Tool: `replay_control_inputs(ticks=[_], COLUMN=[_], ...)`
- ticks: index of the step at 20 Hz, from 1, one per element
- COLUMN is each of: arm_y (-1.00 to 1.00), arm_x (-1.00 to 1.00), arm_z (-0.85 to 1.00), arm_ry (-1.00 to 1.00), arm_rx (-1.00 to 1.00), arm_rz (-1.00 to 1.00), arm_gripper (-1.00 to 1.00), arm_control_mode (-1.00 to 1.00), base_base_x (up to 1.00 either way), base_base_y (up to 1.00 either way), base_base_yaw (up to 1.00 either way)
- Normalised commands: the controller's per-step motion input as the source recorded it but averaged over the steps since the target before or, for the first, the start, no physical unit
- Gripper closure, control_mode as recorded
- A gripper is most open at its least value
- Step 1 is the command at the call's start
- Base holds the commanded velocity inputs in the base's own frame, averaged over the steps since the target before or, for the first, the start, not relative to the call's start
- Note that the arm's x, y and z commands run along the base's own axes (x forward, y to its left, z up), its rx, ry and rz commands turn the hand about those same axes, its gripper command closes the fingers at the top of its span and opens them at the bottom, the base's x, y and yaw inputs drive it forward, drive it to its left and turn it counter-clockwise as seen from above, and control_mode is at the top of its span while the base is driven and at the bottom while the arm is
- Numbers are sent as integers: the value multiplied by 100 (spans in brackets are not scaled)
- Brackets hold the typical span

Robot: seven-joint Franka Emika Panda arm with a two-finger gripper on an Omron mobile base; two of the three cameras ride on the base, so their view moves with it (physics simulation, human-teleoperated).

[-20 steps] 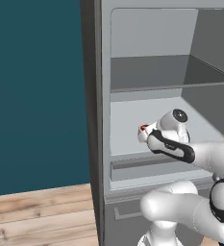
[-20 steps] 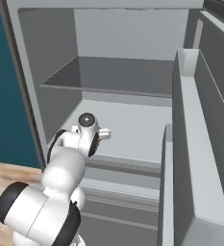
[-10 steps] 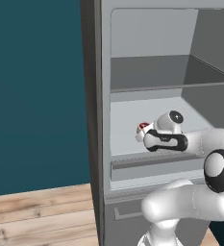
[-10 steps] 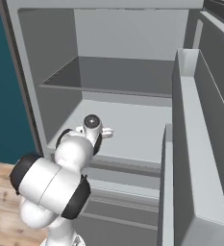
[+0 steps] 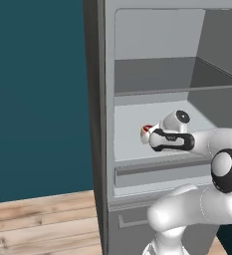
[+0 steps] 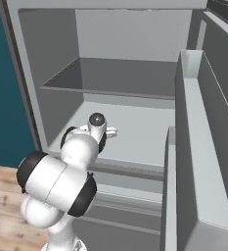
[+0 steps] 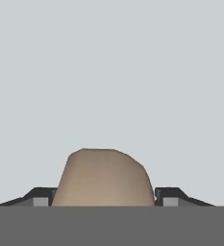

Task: Gather the garlic and bell pepper from the fridge and place them on a tray on the dining counter. Then gather the steaks from the fridge and place them on the other tray.

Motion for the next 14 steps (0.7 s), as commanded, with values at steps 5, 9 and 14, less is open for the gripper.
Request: replay_control_inputs(ticks=[5, 9, 14], arm_y=[11, 0, -1], arm_x=[-65, -100, -100], arm_z=[5, 65, 100], arm_ry=[0, 0, 8], arm_rx=[-1, -1, -6], arm_rz=[5, 3, 1], arm_gripper=[100, 100, 100], arm_control_mode=[-100, -100, -100], base_base_x=[0, 0, 0], base_base_y=[0, 0, 0], base_base_yaw=[0, 0, 0])
